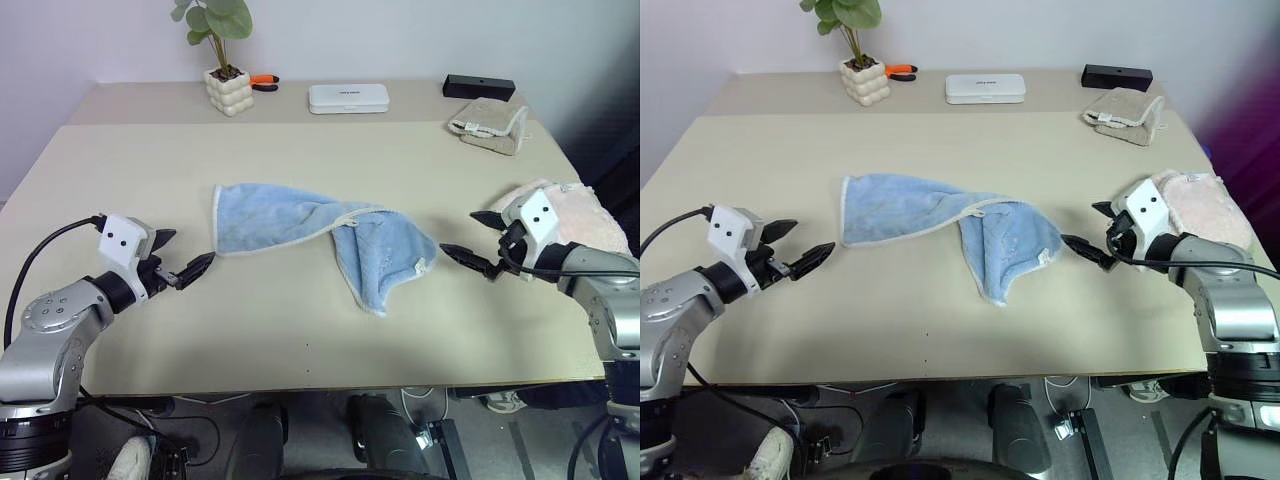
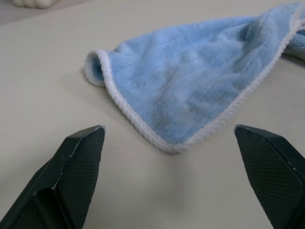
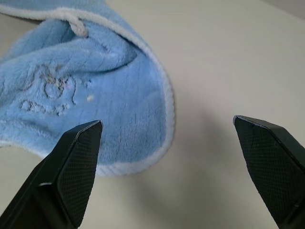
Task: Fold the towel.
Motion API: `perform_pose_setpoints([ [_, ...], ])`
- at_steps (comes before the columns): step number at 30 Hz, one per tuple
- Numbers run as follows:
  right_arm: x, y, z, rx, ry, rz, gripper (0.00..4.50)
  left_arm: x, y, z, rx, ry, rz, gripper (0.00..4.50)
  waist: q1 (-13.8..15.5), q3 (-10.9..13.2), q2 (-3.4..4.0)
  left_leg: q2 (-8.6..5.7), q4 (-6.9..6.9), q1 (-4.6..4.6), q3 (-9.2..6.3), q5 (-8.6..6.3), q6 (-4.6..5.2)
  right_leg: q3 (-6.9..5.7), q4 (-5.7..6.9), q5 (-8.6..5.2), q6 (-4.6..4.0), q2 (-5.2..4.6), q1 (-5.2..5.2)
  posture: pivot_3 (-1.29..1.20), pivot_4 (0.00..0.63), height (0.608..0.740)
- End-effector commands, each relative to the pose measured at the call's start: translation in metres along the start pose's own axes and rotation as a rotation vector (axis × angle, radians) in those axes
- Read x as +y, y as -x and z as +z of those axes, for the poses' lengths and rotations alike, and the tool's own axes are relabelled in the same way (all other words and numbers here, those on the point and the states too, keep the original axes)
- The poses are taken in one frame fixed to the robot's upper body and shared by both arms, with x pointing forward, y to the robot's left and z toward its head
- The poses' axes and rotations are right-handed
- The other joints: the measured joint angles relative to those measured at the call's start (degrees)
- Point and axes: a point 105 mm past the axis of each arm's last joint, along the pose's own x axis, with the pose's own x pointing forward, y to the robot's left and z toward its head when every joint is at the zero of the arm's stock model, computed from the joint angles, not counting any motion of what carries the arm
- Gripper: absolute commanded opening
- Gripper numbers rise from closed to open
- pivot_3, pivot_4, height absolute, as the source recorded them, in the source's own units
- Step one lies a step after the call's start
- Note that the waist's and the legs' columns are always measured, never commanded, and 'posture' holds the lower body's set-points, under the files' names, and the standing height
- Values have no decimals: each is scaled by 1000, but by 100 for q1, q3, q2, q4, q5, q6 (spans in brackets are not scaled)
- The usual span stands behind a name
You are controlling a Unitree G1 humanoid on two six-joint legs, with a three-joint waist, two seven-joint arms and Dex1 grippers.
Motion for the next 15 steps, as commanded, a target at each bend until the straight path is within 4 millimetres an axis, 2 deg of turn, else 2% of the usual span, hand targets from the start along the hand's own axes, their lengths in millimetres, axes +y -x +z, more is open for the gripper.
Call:
perform_pose_setpoints([
  [1,5,-2,12,-43,33,9,4500,-9,-2,10,-33,-24,-23,4448,0,0,0,0,0,0,0,0,0,0,0,0,0,0,0,0,150,737],
  [7,11,-7,15,-54,34,23,4500,-13,-4,11,-37,-23,-43,4448,1,0,0,0,0,0,0,0,0,0,0,0,0,0,0,0,150,737],
  [15,32,-24,17,-92,-30,76,4500,-63,-27,10,-7,-167,-271,4448,10,0,0,0,0,-1,0,0,0,0,0,0,0,0,0,0,150,737],
])
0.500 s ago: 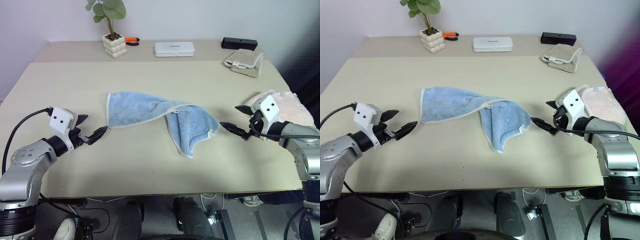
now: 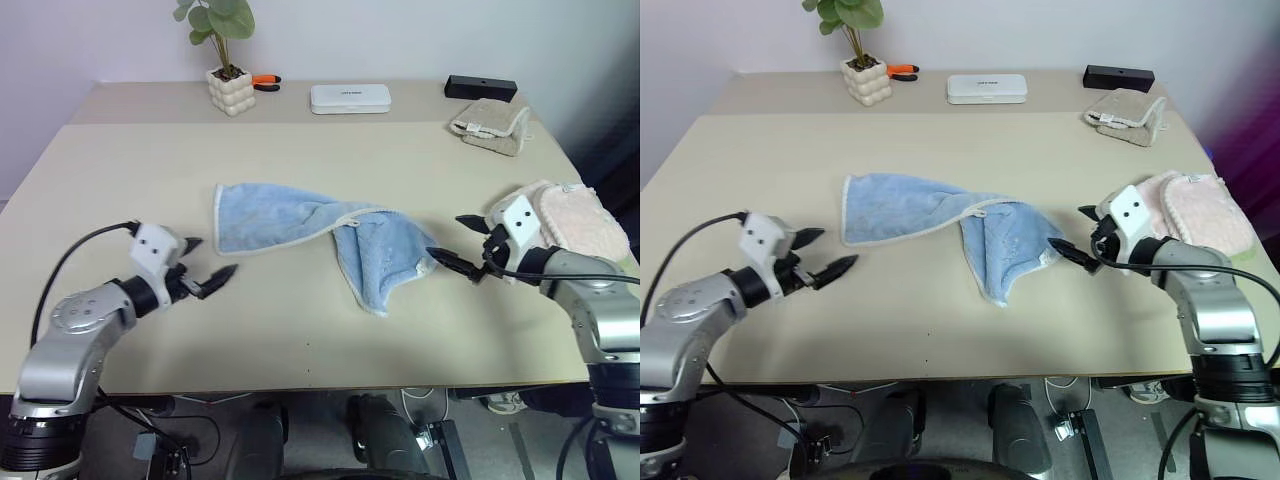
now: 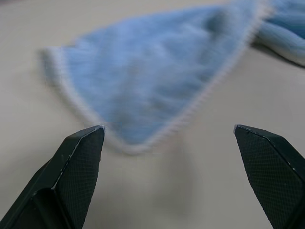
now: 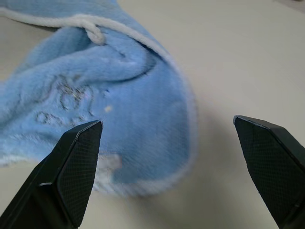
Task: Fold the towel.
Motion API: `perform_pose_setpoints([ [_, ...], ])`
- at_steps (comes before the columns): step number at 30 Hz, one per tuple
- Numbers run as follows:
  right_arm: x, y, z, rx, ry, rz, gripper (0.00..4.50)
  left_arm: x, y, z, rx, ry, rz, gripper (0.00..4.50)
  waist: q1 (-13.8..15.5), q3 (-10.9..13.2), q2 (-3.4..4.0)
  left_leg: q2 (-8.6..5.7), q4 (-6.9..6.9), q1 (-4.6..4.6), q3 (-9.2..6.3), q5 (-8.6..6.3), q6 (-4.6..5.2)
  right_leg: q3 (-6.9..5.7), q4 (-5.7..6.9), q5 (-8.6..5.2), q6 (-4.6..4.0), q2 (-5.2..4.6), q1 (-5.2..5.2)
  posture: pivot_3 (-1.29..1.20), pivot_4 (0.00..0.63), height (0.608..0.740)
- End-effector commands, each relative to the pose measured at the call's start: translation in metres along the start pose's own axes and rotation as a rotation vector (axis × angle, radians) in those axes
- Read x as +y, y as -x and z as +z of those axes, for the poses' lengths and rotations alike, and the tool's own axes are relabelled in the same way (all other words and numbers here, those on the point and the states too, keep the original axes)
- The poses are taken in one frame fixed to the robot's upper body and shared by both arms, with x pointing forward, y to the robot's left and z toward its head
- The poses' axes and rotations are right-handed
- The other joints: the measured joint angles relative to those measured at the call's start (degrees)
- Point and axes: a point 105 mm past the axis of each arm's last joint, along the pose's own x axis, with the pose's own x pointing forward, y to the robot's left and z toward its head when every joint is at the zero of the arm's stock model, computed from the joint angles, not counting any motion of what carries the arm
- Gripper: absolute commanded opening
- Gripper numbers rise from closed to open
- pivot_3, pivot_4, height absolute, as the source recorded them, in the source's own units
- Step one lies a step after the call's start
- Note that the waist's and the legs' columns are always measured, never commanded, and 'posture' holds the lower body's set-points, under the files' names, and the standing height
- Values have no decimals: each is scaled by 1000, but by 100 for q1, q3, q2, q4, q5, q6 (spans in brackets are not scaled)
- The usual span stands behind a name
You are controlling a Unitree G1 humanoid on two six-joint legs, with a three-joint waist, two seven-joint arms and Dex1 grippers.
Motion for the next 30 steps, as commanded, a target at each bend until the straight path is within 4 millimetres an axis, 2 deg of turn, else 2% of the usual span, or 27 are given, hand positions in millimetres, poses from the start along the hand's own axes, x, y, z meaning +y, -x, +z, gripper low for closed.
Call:
perform_pose_setpoints([
  [1,11,-5,17,-63,-15,38,4500,-14,-12,18,-51,-85,-72,4448,7,0,0,0,0,0,0,0,0,0,0,0,0,0,0,0,150,737],
  [3,22,-8,19,-69,-13,70,4500,-18,-20,16,-30,-127,-81,4448,5,0,0,0,1,0,0,0,0,0,0,0,0,0,1,0,150,737],
  [6,25,-11,27,-104,-33,63,4500,-12,-26,17,-14,-188,-67,4448,0,0,0,0,0,1,-1,0,0,0,1,0,1,1,0,0,150,737],
  [13,32,-13,23,-99,-32,55,4500,21,-32,6,71,-290,56,4448,1,0,1,0,0,0,-2,0,0,0,1,0,2,2,-1,0,150,737],
  [16,30,-19,27,-126,-28,30,4500,46,-36,-7,139,-293,126,4448,2,-1,1,0,1,1,-2,0,1,-1,4,0,2,3,0,0,150,737],
  [22,30,-23,30,-140,-23,12,4500,57,-48,-20,174,-289,131,4448,16,-3,4,-1,1,1,-2,0,1,-1,5,1,4,2,0,0,150,737],
  [25,26,-22,34,-146,-19,-6,4500,57,-54,-22,174,-304,121,3676,19,-5,8,-1,6,2,-3,1,1,-2,11,1,4,1,0,0,150,737],
  [27,25,-21,35,-148,-17,-14,4500,55,-56,-21,155,-305,112,2716,15,-6,9,-1,6,5,-2,1,1,-1,12,1,4,1,2,0,150,737],
  [28,25,-22,35,-146,-14,-16,4500,54,-57,-20,149,-308,108,2402,14,-6,9,-1,5,6,-2,1,1,-1,15,1,4,2,2,0,150,737],
  [29,25,-22,36,-143,-11,-19,4500,53,-57,-20,142,-309,104,1715,11,-6,9,-1,5,6,-2,1,1,-1,16,1,3,2,1,0,150,737],
  [30,24,-22,36,-138,-7,-24,4500,53,-57,-20,137,-310,102,1330,10,-6,9,-1,5,7,-3,1,1,-1,17,1,4,2,1,0,150,737],
])
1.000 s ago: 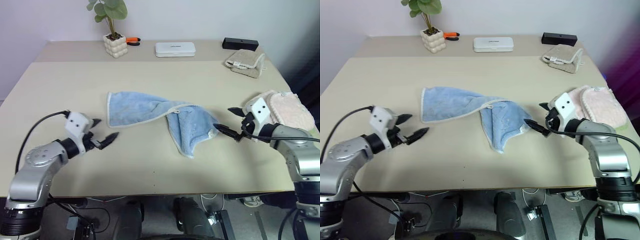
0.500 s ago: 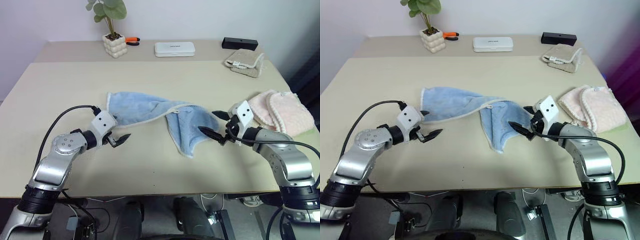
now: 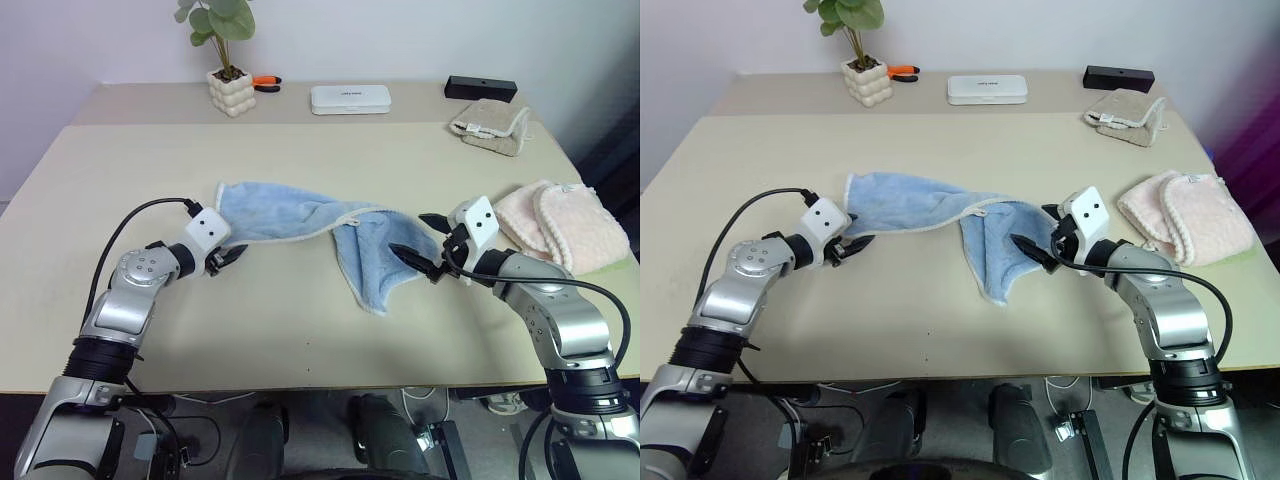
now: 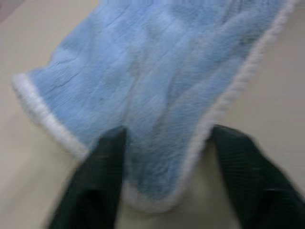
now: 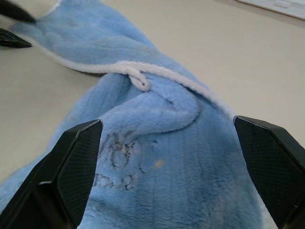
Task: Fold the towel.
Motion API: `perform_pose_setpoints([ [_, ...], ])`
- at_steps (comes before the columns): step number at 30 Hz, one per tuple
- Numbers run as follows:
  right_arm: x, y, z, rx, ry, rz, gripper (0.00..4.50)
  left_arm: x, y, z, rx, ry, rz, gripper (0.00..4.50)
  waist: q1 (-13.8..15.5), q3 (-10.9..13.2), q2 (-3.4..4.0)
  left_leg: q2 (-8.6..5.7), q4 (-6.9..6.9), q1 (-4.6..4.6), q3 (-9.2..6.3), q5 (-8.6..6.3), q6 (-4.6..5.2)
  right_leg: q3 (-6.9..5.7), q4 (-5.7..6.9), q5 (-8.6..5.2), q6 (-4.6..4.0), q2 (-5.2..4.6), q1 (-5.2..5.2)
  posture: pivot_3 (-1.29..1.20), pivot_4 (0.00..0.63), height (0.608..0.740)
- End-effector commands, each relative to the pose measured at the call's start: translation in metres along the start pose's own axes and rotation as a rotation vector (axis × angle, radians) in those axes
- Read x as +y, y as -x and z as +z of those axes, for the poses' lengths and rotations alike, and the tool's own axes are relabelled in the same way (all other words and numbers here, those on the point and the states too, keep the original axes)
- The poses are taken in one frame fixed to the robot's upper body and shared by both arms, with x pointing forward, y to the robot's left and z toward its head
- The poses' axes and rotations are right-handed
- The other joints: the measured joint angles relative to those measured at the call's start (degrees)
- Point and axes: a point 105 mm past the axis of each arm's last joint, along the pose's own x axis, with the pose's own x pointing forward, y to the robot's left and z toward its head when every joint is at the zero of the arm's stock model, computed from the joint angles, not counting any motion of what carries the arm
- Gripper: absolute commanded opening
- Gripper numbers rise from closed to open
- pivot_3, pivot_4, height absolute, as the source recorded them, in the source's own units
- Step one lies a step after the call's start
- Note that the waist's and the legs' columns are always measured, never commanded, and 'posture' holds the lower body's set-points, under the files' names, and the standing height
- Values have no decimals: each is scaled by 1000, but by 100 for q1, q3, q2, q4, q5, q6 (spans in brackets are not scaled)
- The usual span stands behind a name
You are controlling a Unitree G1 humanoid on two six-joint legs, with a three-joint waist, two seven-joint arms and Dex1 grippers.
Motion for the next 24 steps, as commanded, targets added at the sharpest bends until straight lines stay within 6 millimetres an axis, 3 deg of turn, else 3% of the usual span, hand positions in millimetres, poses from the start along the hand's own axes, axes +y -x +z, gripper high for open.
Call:
perform_pose_setpoints([
  [1,-5,1,14,-26,47,-25,4500,4,1,-3,9,-20,12,982,-8,0,0,0,0,0,0,0,0,0,0,0,0,0,0,0,150,737],
  [3,-9,1,12,-2,68,-42,4500,7,3,-6,11,-21,22,25,-18,0,0,0,0,0,0,0,0,0,0,0,0,0,-1,0,150,737],
  [9,-26,7,-7,123,114,-85,4500,14,13,-5,-15,-1,53,25,-24,0,0,0,-1,0,0,0,0,1,1,0,0,0,-1,0,150,737],
  [17,-52,3,-42,261,-69,-157,4500,6,24,-10,-6,-25,42,25,-29,1,1,0,-2,-1,2,0,0,1,2,0,0,-1,-3,0,150,737],
  [21,-62,-5,-49,269,-132,-204,4500,2,25,-7,-9,-22,40,25,-28,1,1,0,-2,-1,1,0,0,1,3,0,0,-1,-4,0,150,737],
  [24,-64,-9,-47,245,-179,-200,3592,0,26,-4,-8,-25,35,0,-26,1,1,0,-3,-1,1,0,0,1,2,0,0,-1,-3,0,150,737],
])
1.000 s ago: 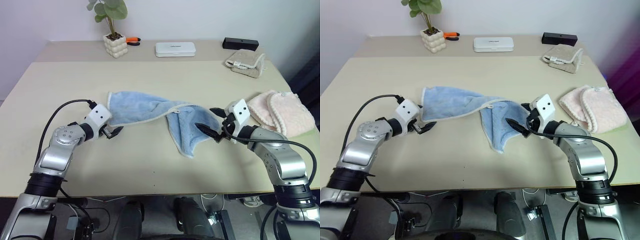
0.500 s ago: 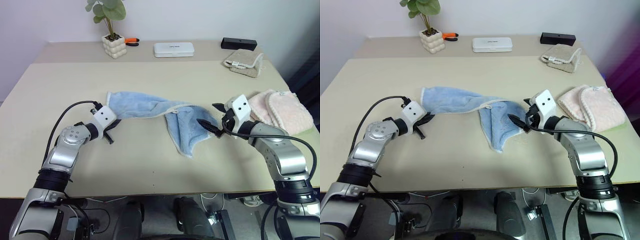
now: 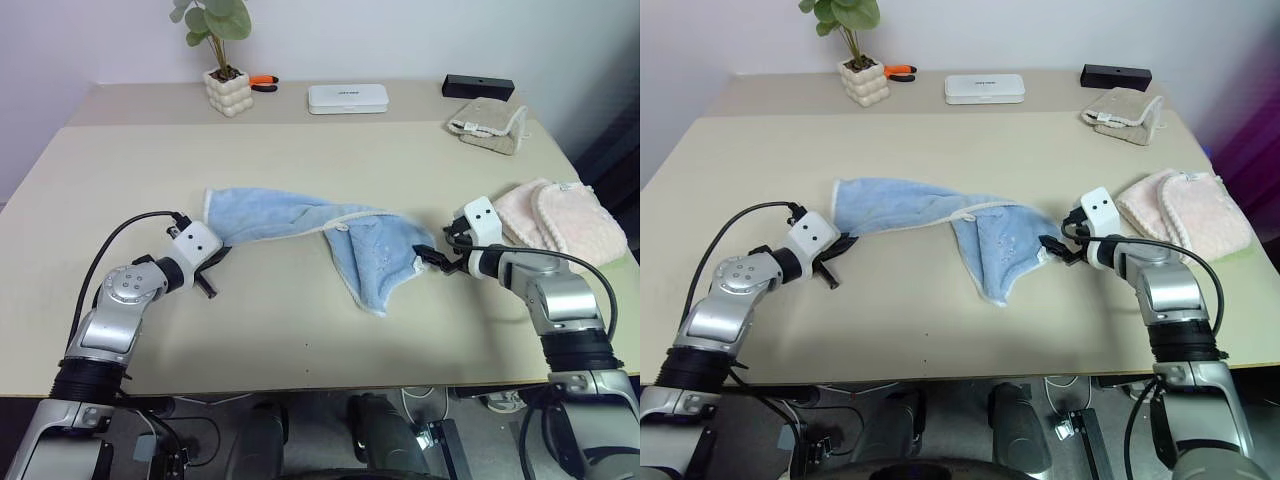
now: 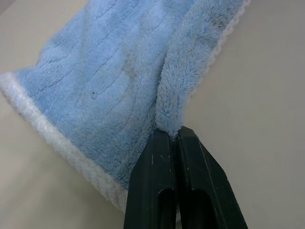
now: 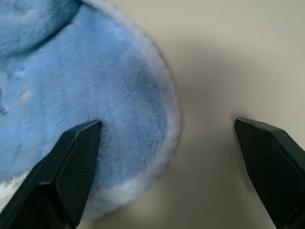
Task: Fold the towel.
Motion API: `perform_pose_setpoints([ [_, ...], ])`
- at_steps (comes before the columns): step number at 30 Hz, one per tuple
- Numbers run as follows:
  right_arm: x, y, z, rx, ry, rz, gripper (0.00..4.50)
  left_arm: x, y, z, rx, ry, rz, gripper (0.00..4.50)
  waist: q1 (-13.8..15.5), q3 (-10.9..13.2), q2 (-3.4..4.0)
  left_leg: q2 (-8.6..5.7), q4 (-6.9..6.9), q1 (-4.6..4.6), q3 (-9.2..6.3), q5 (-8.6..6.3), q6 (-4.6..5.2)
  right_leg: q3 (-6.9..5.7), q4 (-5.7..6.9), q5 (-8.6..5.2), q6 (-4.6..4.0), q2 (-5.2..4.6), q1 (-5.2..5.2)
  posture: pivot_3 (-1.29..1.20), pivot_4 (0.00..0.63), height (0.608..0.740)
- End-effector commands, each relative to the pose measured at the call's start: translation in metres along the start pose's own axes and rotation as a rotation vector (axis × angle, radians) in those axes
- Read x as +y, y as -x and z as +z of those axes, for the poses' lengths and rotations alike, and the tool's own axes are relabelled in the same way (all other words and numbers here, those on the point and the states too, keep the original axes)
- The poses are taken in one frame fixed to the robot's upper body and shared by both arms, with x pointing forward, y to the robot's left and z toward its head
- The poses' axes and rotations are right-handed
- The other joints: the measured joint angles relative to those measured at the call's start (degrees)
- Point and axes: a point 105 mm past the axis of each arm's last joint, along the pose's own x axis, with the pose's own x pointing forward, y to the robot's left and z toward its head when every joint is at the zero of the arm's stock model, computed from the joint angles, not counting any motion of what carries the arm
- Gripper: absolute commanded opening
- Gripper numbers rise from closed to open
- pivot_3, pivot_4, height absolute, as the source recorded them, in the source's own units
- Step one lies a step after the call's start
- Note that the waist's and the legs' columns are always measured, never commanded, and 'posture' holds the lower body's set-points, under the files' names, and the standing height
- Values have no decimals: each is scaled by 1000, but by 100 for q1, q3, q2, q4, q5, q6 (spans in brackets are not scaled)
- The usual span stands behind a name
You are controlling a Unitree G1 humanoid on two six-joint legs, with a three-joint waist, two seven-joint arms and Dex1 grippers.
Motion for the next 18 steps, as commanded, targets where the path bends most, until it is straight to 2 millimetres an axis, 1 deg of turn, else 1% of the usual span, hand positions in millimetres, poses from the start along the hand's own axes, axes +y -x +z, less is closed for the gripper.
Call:
perform_pose_setpoints([
  [1,-6,-1,9,-36,-48,-11,3172,4,5,10,-17,-22,14,0,1,0,0,0,0,0,0,0,0,0,0,0,0,0,0,0,150,737],
  [2,-6,-1,10,-36,-46,-9,2590,4,5,10,-16,-23,13,0,1,0,0,0,0,0,0,0,0,0,0,0,0,0,0,0,150,737],
  [5,-5,-1,10,-34,-28,-5,1176,4,5,11,-13,-22,9,0,5,0,0,0,1,-1,0,0,0,0,0,0,0,0,0,0,150,737],
  [7,-4,0,12,-38,-16,0,99,4,6,11,-10,-19,9,0,4,0,0,0,0,-1,0,0,0,0,0,0,0,-1,0,0,150,737],
  [8,-4,1,13,-41,-2,-3,36,5,6,11,-10,-18,9,0,4,0,0,0,1,-1,0,0,0,0,0,0,0,0,0,0,150,737],
  [11,-11,4,21,-61,81,-49,36,12,7,12,-19,-4,31,0,3,0,0,0,0,-1,0,0,0,0,0,0,0,0,0,0,150,737],
  [12,-16,5,29,-74,134,-74,36,18,6,16,-41,12,48,0,3,0,0,0,0,-1,0,0,0,0,0,0,0,0,-1,0,150,737],
  [13,-22,6,40,-98,189,-108,36,27,4,23,-70,28,77,0,6,1,2,0,0,-1,0,0,0,0,0,0,0,0,-1,0,150,737],
  [15,-36,10,69,-168,289,-193,36,52,0,40,-133,49,165,0,9,5,4,-1,5,-4,0,0,0,-1,4,1,0,0,-4,0,150,737],
  [17,-51,16,105,-254,375,-300,36,89,-3,67,-215,56,315,0,9,11,5,-2,10,-7,0,1,-1,-1,8,2,0,0,-8,0,150,737],
  [18,-55,17,115,-278,391,-328,36,99,-3,75,-239,58,360,0,5,13,3,-4,17,-10,0,2,-3,-1,16,2,1,0,-12,0,150,737],
])
